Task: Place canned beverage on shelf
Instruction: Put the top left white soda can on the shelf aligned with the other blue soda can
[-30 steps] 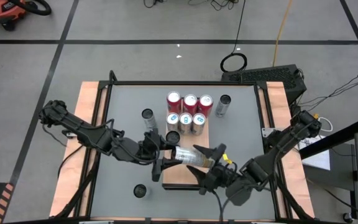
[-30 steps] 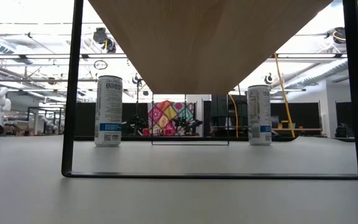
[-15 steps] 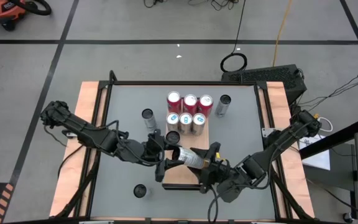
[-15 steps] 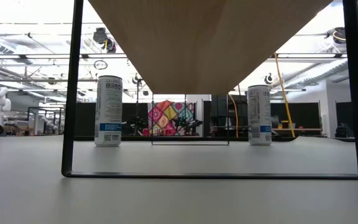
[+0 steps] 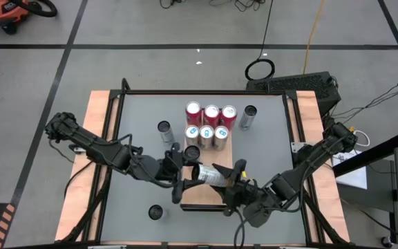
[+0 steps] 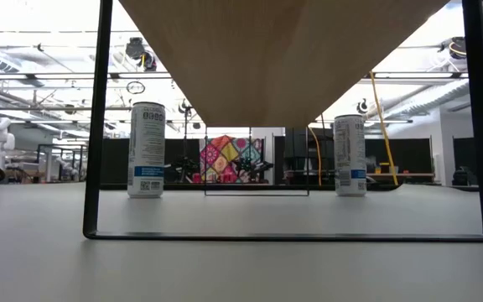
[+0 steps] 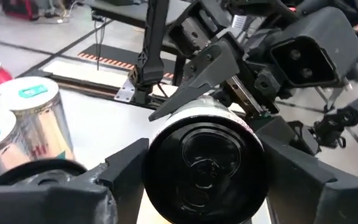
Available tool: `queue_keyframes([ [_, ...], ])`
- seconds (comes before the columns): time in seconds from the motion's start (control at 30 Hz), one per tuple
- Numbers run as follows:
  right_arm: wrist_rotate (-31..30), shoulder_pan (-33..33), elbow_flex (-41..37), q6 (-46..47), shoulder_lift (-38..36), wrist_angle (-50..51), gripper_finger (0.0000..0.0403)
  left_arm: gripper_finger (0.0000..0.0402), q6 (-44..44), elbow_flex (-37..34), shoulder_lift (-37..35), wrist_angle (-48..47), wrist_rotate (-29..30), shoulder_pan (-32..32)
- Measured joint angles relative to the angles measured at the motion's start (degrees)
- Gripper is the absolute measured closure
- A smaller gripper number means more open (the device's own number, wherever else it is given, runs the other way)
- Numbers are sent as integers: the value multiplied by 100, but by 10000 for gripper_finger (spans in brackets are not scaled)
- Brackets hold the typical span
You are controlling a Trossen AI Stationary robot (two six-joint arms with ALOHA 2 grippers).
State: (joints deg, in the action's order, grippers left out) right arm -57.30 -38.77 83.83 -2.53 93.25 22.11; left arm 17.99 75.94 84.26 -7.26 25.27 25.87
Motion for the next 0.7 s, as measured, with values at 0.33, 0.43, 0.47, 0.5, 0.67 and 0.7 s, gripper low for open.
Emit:
queue_keyframes([
  [0.33, 586, -172, -11, 162, -295, 63, 216, 38, -532, 2, -252, 447, -17, 17],
  [0.43, 1076, -183, -11, 11, -507, 98, 217, 28, -959, 2, -349, 680, -17, 105],
  [0.47, 1275, -187, -11, -9, -624, 135, 217, 27, -1151, 2, -381, 765, -17, 160],
  [0.5, 1470, -189, -11, -2, -762, 204, 217, 27, -1345, 2, -393, 914, -16, 212],
  [0.67, 2086, -192, -116, 217, -1492, 684, 215, 27, -2175, 2, -450, 1423, -15, 500],
  [0.7, 2167, -192, -245, 210, -1653, 641, 216, 27, -2221, 2, -458, 1507, 3, 512],
])
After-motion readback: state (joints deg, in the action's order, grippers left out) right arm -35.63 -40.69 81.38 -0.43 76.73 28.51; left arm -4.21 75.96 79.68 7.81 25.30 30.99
